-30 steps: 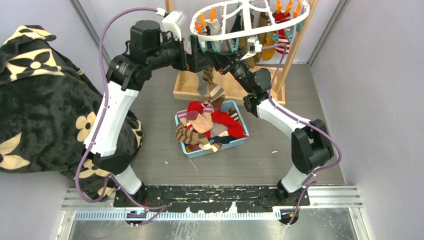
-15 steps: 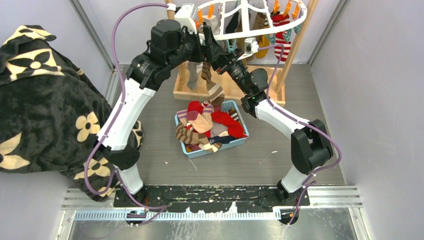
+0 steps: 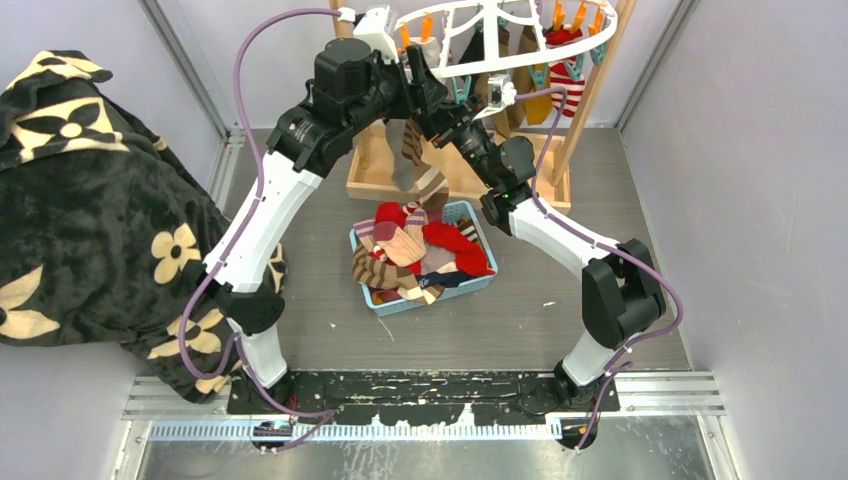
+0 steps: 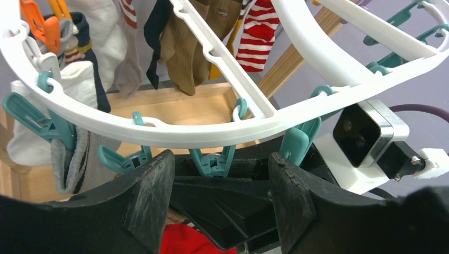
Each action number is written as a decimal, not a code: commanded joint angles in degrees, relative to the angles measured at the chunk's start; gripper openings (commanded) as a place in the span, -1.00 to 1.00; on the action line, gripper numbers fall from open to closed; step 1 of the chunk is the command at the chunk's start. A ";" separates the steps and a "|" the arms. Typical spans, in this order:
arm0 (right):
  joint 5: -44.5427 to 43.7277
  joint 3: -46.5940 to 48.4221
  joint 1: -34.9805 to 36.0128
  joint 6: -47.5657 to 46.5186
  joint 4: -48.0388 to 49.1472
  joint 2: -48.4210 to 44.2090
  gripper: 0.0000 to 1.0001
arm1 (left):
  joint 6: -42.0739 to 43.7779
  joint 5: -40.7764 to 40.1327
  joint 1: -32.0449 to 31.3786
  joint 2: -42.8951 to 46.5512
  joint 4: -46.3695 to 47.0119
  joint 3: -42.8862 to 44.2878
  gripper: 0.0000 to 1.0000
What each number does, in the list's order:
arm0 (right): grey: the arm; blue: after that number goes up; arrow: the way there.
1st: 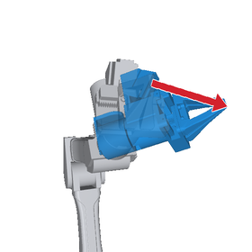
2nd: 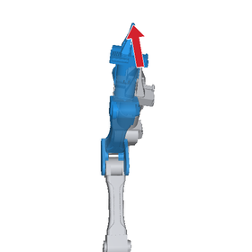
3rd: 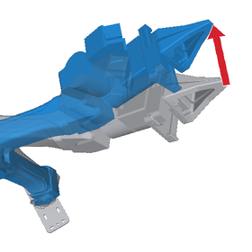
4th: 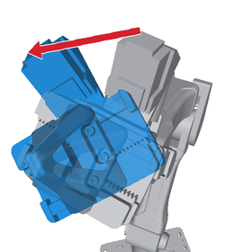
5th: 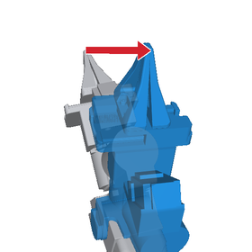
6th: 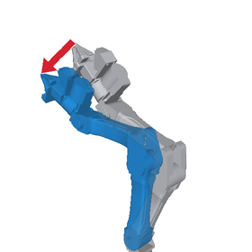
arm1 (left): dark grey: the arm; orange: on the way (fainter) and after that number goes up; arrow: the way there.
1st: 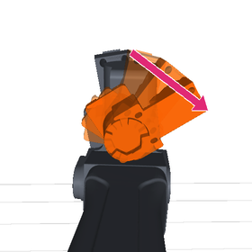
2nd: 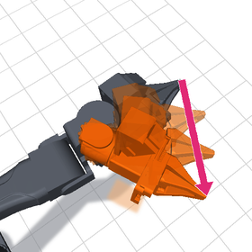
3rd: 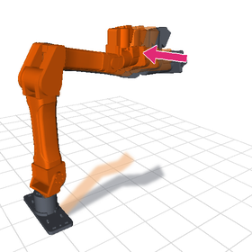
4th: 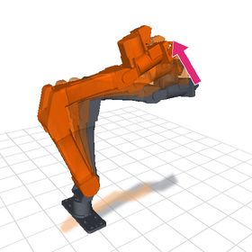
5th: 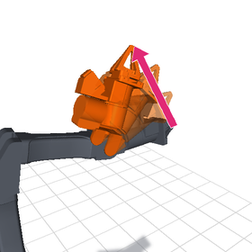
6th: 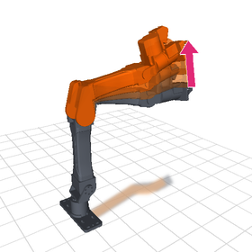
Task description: Clip the socks to the hanger
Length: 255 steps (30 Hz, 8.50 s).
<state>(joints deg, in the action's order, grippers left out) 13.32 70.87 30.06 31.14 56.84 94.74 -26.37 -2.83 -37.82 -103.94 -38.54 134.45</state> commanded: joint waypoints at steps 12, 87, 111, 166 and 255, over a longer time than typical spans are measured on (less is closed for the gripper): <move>2.97 2.45 1.31 -0.82 1.87 -2.03 -0.53 | -5.63 4.35 2.48 -2.15 4.95 3.16 0.18; -17.32 -17.11 15.29 -27.72 -46.23 -16.53 0.52 | 11.79 2.03 2.85 1.33 10.50 -1.08 -1.00; -26.17 -8.00 8.08 0.07 -43.93 -1.99 0.16 | 12.58 2.57 3.82 2.86 11.44 -3.32 -1.00; -46.99 -38.53 20.93 20.21 -50.71 -34.03 -0.87 | 11.61 2.57 3.68 3.48 10.98 -3.58 -1.00; 12.28 -38.23 -10.38 13.69 -44.45 -25.22 -0.51 | 11.60 3.93 2.80 2.94 9.88 -1.84 -1.00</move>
<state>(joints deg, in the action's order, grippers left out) 23.31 33.93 19.86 43.11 7.07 73.01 -14.98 -0.36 -34.46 -103.79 -30.39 130.56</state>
